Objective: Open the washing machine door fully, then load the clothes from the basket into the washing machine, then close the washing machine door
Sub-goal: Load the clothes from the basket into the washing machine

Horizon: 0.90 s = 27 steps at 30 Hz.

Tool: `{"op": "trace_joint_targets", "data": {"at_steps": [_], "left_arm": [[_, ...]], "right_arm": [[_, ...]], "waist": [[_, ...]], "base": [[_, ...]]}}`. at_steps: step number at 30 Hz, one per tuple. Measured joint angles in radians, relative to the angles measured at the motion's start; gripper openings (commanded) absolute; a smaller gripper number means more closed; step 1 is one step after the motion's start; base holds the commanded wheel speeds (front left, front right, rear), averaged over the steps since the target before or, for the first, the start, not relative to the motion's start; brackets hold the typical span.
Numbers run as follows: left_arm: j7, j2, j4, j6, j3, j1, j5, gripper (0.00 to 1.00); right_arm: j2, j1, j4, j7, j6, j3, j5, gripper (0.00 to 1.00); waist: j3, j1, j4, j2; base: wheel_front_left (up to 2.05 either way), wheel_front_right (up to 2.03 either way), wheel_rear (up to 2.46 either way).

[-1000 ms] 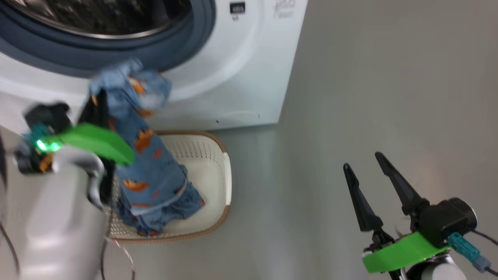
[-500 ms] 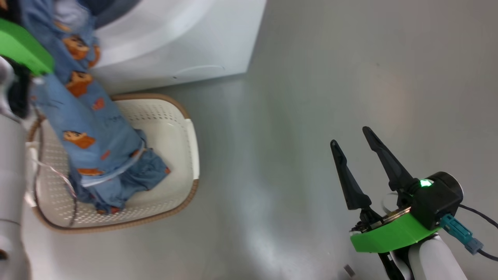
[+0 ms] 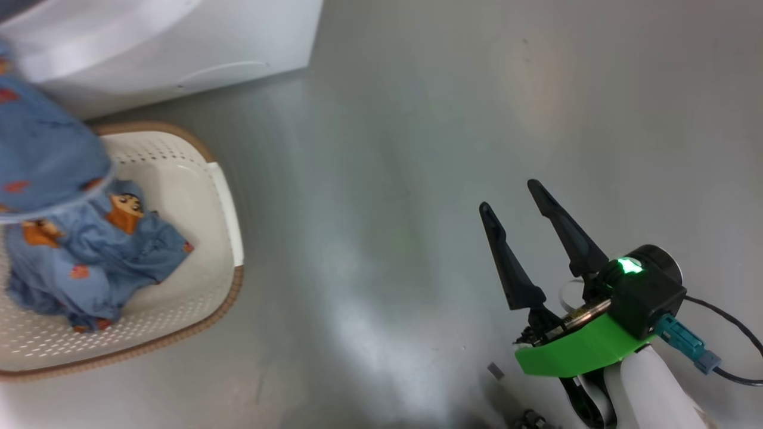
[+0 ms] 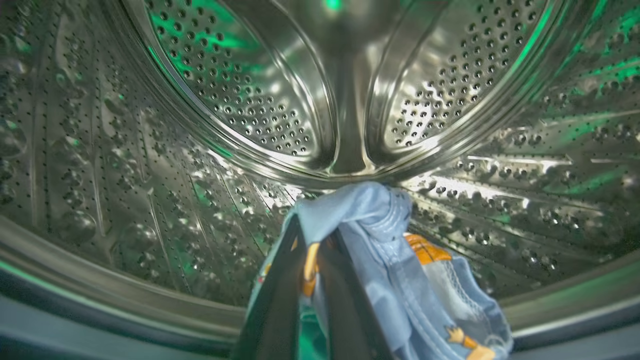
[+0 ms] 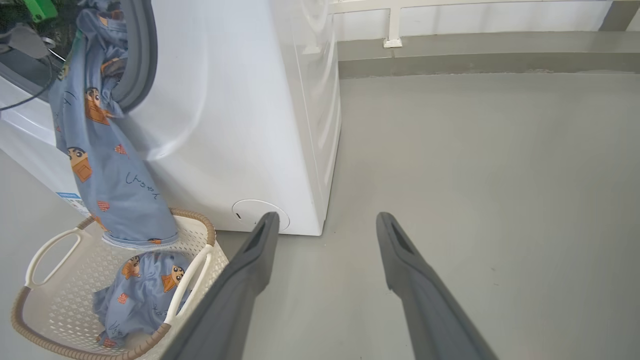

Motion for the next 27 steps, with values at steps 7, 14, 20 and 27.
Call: {"op": "trace_joint_targets", "data": {"at_steps": [7,14,20,27], "left_arm": [[-0.19,0.034,-0.057,0.058,0.012,-0.1,0.041,0.0],[-0.253,0.073,-0.207,0.124,0.035,-0.162,0.117,0.0],[-0.253,0.063,-0.207,0.121,0.05,-0.134,0.13,0.0],[-0.222,0.036,-0.087,0.079,0.038,-0.11,0.105,0.0]], "right_arm": [[0.001,-0.033,0.001,-0.001,0.0,0.023,0.004,1.0],[0.003,-0.059,-0.002,-0.002,0.0,0.025,0.009,1.0],[0.005,-0.072,-0.006,-0.002,0.0,0.027,0.009,1.0],[0.006,-0.074,-0.005,-0.002,0.0,0.026,0.009,1.0]], "waist": [[0.056,0.0,-0.038,0.0],[0.108,0.0,-0.056,0.0],[0.131,0.0,-0.057,0.0],[0.127,0.0,-0.044,0.0]], "base": [[0.0,0.0,0.0],[0.0,0.0,0.0],[0.0,0.0,0.0],[0.0,0.0,0.0]]}}
